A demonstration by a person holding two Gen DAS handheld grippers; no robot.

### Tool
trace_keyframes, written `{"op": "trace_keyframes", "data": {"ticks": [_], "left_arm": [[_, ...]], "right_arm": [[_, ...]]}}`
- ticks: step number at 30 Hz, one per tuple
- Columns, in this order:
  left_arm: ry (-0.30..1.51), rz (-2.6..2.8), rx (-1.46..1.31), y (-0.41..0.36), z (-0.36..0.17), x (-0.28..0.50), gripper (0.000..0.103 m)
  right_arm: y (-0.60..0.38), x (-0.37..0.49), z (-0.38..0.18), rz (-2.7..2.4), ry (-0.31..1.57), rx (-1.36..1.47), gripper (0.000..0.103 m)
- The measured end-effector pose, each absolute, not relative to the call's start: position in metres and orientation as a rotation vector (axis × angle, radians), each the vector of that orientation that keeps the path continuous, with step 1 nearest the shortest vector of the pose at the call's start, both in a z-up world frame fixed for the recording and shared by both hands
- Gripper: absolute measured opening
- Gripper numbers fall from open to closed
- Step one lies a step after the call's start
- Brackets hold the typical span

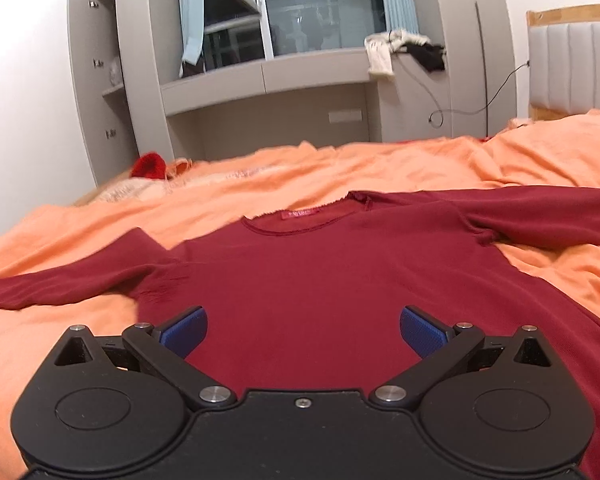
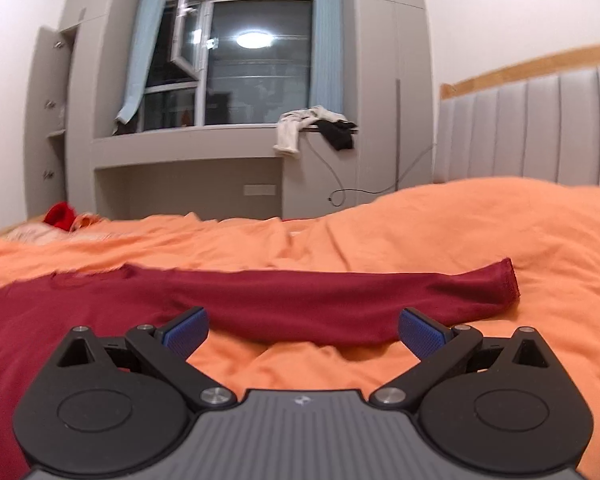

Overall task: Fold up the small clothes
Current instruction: 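Move the right tool down to the cuff of the nearest sweater sleeve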

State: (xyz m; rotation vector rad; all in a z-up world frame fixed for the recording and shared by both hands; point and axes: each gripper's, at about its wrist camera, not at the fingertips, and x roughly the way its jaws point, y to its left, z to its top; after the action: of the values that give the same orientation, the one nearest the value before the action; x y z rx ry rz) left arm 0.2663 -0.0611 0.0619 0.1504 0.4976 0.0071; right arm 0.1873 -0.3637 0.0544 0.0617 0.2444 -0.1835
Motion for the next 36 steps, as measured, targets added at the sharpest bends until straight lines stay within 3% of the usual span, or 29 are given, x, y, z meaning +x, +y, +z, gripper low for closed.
{"op": "trace_keyframes", "data": {"ticks": [16,27,36], "left_arm": [[0.635,0.003,-0.009,-0.026,0.021,0.338,0.102],[0.661,0.006,-0.007,-0.021,0.012,0.338,0.103],[0.672,0.006,-0.011,-0.021,0.009,0.340,0.103]], "right_arm": [[-0.449,0.240,0.024,-0.598,0.110,0.127,0.103],[-0.506,0.294,-0.010,-0.664,0.358,0.280,0.103],[-0.517,0.267,-0.011,-0.526,0.262,0.404,0.102]]}}
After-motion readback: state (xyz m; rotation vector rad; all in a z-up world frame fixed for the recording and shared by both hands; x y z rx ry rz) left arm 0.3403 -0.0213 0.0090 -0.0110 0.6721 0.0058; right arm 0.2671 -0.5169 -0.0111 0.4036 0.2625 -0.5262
